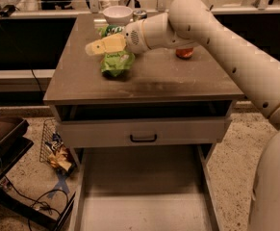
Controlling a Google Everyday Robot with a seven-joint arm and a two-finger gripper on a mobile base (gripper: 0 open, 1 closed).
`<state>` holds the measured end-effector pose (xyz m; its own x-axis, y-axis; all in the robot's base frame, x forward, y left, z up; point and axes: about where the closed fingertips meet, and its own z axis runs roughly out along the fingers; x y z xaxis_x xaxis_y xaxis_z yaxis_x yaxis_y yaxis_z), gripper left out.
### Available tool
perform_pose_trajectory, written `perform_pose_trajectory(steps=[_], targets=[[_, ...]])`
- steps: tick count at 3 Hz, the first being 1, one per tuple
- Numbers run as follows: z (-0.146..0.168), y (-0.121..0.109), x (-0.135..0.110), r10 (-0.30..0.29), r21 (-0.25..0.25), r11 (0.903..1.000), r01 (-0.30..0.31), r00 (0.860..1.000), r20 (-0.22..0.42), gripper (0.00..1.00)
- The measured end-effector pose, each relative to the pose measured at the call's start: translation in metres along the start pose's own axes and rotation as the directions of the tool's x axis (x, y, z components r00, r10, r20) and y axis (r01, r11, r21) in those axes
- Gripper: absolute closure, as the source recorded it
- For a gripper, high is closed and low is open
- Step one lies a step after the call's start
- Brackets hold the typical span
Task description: Pick green rice chip bag from middle drawer and place on counter
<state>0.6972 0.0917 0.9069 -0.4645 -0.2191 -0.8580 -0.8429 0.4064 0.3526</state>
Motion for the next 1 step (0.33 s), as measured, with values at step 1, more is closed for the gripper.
perform_pose_trajectory(steps=[1], targets=[[0.0001,0.0001,0.0000,0.000,0.000,1.0000,0.000,1.000,0.000,0.00]])
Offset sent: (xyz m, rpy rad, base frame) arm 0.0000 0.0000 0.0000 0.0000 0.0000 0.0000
